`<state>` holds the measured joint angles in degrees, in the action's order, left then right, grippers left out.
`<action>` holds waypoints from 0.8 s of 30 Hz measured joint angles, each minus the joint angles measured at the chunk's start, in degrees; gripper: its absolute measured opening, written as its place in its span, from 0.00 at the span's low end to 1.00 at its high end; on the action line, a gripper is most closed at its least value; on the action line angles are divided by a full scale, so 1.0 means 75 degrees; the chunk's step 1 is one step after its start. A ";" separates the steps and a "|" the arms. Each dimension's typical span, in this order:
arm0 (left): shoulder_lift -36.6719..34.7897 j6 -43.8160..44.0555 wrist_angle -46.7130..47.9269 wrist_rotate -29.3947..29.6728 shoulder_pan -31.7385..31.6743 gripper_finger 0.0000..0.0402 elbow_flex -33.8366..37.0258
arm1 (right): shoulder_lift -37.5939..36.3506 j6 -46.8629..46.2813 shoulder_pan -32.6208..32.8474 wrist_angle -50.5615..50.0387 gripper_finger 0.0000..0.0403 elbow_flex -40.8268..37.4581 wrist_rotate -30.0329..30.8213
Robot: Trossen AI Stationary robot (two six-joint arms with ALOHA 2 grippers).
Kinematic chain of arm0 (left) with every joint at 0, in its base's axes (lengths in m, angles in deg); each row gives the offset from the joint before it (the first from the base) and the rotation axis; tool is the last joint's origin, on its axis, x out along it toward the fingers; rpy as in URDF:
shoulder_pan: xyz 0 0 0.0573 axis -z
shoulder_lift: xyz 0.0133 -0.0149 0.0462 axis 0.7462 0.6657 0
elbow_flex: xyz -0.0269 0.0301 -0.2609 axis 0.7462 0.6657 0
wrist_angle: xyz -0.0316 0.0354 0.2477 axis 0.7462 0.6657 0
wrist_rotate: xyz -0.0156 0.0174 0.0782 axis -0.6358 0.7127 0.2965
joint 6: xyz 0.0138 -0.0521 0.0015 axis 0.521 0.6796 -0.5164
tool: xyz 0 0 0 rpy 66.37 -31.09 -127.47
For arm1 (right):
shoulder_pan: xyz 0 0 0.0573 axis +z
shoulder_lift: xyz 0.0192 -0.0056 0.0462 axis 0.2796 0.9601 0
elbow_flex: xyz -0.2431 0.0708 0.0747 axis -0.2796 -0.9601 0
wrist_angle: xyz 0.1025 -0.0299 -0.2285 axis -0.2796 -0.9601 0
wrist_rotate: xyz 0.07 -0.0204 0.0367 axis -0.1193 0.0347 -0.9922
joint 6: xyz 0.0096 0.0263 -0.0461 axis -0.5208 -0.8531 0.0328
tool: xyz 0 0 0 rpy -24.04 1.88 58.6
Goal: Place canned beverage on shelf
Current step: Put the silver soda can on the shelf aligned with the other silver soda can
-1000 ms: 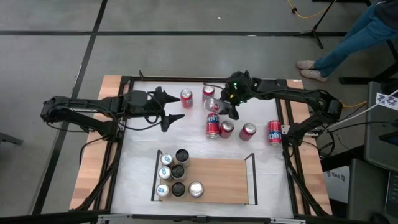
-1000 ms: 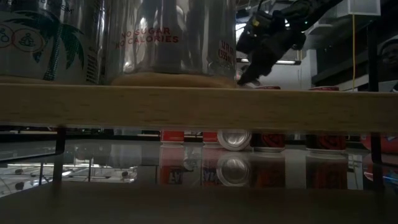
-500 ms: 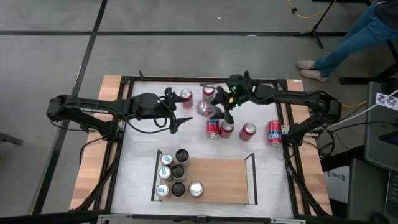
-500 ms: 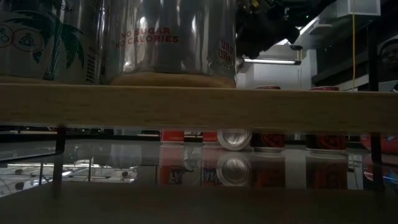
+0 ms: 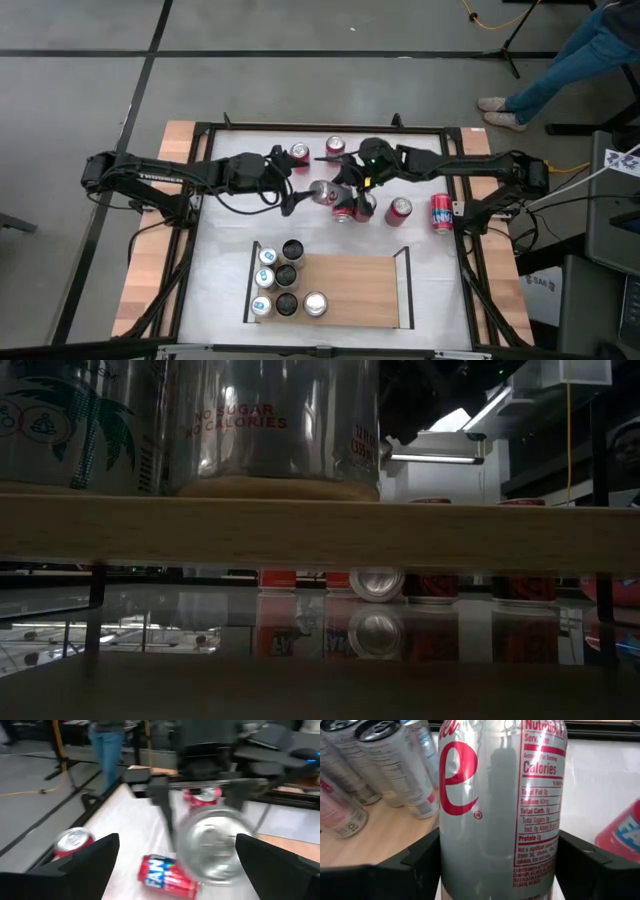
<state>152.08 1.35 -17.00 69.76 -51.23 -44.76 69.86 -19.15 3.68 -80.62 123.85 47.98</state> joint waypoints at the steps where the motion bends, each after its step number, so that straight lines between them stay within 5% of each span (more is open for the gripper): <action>1: 0.0000 -0.0070 -0.0023 -0.0156 0.0013 0.98 0.0000 | 0.0000 -0.0079 -0.0011 -0.0002 0.73 0.0000 0.0035; 24: 0.0000 -0.0310 -0.0192 -0.0964 0.0172 0.98 0.0000 | 0.0006 -0.0676 0.0273 0.1182 0.73 0.0000 -0.0500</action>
<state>152.08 -0.98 -18.44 62.52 -49.94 -44.76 69.91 -24.22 5.73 -71.75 123.85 44.23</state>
